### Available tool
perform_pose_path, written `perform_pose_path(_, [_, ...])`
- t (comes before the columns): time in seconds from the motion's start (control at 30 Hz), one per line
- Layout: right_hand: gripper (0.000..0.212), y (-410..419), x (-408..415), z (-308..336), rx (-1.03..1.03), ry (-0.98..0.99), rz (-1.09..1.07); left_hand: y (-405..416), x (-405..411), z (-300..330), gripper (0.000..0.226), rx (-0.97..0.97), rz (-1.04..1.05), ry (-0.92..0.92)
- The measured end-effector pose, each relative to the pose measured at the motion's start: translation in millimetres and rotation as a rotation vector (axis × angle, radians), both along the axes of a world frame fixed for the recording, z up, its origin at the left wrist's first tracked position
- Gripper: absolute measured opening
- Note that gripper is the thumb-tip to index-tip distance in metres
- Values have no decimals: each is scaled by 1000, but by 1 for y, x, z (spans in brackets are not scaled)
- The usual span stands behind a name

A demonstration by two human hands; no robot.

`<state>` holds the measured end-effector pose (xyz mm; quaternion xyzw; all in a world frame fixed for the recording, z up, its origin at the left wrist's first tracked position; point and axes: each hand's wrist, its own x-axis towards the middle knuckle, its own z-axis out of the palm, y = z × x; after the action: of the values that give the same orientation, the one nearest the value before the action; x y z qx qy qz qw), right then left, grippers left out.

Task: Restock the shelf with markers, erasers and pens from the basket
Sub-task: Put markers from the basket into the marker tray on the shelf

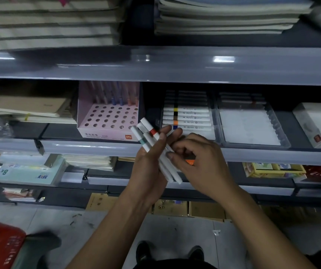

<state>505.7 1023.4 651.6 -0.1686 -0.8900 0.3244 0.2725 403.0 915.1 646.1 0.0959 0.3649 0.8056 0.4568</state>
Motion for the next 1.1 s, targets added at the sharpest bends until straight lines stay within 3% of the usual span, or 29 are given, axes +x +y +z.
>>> perform_pose_path(0.37, [16,25,12,10,189,-122,-24,-6,-2,-16,28,-333,190,476])
perform_pose_path(0.5, [27,51,14,12,282,-134,-29,-7,-9,-21,23,-495,271,624])
perform_pose_path(0.7, [25,82,10,10,423,-232,-27,-11,-15,-27,18,-561,291,897])
perform_pose_path(1.1, [35,80,4,4,455,-211,-75,-11,-18,-34,9,-658,284,982])
